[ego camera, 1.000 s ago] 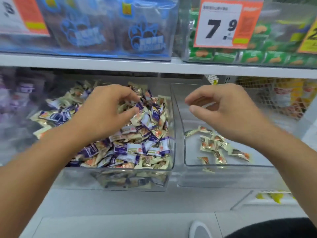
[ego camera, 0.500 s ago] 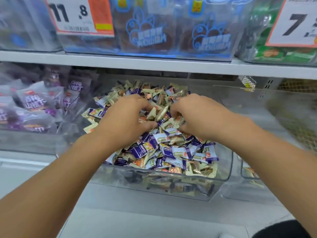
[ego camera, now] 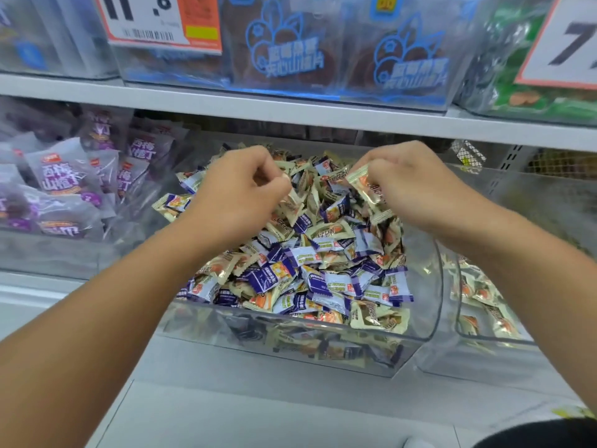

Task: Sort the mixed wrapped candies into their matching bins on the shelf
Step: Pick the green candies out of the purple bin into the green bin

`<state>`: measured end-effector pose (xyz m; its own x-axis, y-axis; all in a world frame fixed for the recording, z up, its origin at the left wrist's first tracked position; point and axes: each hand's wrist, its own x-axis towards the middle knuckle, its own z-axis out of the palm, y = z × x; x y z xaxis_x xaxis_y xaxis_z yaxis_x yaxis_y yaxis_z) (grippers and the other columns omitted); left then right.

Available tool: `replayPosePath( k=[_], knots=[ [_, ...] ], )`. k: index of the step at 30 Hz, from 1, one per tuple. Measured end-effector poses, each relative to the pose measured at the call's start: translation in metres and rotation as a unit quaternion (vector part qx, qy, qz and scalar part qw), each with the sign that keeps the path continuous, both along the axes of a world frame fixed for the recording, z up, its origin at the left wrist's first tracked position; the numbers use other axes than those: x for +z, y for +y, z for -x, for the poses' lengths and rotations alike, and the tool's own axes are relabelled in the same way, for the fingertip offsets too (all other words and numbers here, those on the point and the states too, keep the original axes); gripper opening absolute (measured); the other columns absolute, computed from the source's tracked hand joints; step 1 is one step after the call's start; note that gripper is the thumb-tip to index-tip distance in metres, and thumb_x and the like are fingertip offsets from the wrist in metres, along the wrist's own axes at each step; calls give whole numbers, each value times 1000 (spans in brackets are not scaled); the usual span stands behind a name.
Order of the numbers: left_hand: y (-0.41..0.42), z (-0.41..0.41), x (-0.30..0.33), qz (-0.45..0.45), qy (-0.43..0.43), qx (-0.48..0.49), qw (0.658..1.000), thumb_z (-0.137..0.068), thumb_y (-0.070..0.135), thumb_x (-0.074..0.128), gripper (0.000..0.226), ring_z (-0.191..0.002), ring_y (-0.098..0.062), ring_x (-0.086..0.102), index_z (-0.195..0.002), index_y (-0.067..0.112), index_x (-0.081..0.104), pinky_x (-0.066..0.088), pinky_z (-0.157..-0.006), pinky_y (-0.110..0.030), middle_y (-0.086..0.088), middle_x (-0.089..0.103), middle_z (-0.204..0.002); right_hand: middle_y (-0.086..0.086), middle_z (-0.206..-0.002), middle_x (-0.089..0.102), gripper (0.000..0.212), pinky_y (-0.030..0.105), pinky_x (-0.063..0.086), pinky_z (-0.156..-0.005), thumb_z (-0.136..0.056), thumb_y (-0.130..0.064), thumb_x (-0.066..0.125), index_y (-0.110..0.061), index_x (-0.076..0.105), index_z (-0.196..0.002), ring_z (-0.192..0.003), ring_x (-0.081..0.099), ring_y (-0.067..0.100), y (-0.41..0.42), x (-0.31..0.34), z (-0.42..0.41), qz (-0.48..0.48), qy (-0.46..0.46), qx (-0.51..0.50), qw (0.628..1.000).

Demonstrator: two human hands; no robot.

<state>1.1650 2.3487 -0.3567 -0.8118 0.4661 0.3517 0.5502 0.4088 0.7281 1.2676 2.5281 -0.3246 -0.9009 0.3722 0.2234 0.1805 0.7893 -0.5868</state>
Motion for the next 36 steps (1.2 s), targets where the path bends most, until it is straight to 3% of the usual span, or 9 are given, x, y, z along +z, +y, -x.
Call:
replayPosePath(
  k=[5,8,12,15,19,25,28,32,36],
  knots=[
    [-6,-2,8,-103,-132,-8,986,-93,13,48,11,-77,-17,74,-82,10,47,59,-78,-51,-1,76,-80,11,-77,34,12,34,25,-52,-90,-20,41,-16,50,-83,-59,24,22,-17,-2,19,192,-10,-30,981],
    [-12,0,10,-138,-169,16,976,-94,12,49,8,-59,-25,71,-87,11,45,58,-58,-40,-7,62,-60,7,-56,28,46,30,22,-53,-94,-48,51,-15,38,-65,-48,25,19,-25,-8,23,45,-18,-2,999],
    [-23,7,8,21,-22,84,996,-93,27,61,11,-41,-13,49,-92,19,53,39,-45,-23,0,58,-65,-2,-49,33,67,27,24,-45,-74,-68,72,-16,32,-58,-45,34,18,-22,-23,32,-123,-33,-38,991],
    [-29,3,11,146,78,68,984,-86,39,71,14,-50,-4,49,-89,25,66,32,-46,-20,6,63,-70,-1,-57,45,59,29,33,-49,-72,-68,73,-14,49,-65,-57,50,21,-21,-31,41,-147,-43,-43,987],
    [-30,4,9,246,83,5,966,-76,47,79,24,-83,-16,62,-94,31,76,54,-76,-33,-1,71,-107,2,-58,55,26,27,38,-48,-78,-36,74,-11,71,-75,-58,56,21,-21,-33,44,-171,-40,-4,984],
    [-15,4,-1,306,104,62,944,-71,69,70,58,-95,-25,63,-103,20,73,55,-81,-42,-4,67,-103,-2,-73,64,12,31,48,-60,-78,-27,71,-20,62,-81,-65,57,19,-15,-9,24,-96,-23,48,994],
    [-8,4,-4,314,92,88,941,-70,68,73,63,-82,-27,64,-95,9,73,55,-70,-38,-8,66,-91,-5,-99,71,15,35,56,-78,-81,-25,69,-28,67,-95,-86,68,18,-9,-1,14,-104,-62,83,989],
    [-4,0,-3,262,76,63,960,-71,53,82,52,-95,-28,60,-111,22,71,46,-74,-35,-6,63,-116,-14,-110,66,28,28,44,-82,-84,-39,74,-34,72,-112,-101,61,15,-5,-1,4,-212,-146,112,960],
    [-8,-3,2,145,49,40,987,-78,34,79,21,-61,-16,59,-80,25,60,35,-50,-23,4,66,-89,-4,-129,62,56,37,50,-86,-79,-49,78,-37,60,-131,-113,59,26,-5,-4,2,-302,-209,81,926]
  ],
)
